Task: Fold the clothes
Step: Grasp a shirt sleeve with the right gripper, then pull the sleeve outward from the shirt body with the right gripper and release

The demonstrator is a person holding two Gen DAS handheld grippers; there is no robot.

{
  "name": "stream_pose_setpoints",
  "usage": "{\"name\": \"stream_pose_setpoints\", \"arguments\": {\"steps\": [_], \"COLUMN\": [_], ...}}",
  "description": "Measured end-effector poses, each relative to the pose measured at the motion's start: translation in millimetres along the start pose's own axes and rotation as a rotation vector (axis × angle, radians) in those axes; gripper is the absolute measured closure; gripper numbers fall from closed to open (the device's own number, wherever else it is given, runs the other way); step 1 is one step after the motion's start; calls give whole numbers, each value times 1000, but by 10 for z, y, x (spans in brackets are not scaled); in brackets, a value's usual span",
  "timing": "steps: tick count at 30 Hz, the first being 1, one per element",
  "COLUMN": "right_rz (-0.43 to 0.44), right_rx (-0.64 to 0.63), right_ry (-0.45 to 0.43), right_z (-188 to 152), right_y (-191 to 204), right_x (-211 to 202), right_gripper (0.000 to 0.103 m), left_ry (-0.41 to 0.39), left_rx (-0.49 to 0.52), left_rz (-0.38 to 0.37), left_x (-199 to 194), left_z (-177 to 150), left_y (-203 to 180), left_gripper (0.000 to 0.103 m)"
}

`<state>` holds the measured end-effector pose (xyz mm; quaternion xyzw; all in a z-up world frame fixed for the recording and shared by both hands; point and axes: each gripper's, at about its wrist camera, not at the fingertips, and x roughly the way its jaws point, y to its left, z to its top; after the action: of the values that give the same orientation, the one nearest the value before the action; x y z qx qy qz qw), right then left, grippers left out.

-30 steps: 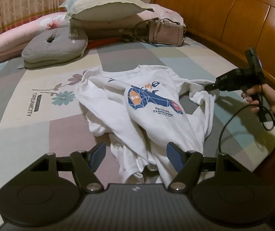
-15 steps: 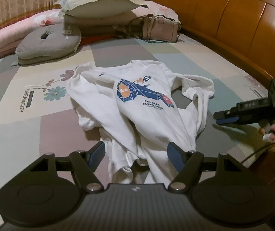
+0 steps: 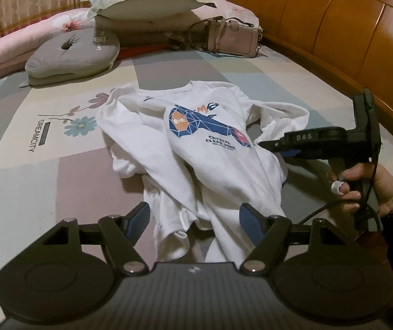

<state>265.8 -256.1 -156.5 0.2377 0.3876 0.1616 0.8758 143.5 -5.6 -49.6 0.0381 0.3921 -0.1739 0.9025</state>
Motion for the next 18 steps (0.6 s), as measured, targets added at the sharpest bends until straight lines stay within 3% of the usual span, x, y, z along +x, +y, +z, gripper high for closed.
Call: {"name": "stream_pose_setpoints", "arguments": {"steps": [1,3,5,9,18], "right_rz": [-21,-45,-38,-106,-404], "right_rx": [-24,-45,-23,-62,-72], "right_ry": [1,6,2,-25,-107], "right_z": [-5,0,31,131,542], "right_y": [23,8,-89,-236,-738], "right_x": [-14,-70,-199,-514,-1105], "right_gripper": [91,95,96,97,96], "left_ry": [-1,-4,-6,-8,-16], "left_rx": [5,14,18,23,27], "left_rz": [2,4,4,3,-16], "left_x": [-6,-20,-32,-30,-48], "left_z": [6,16,22,26,10], "left_y": [-13,-35,-43,-56,-66], "left_gripper": [30,30,30,30,30]}}
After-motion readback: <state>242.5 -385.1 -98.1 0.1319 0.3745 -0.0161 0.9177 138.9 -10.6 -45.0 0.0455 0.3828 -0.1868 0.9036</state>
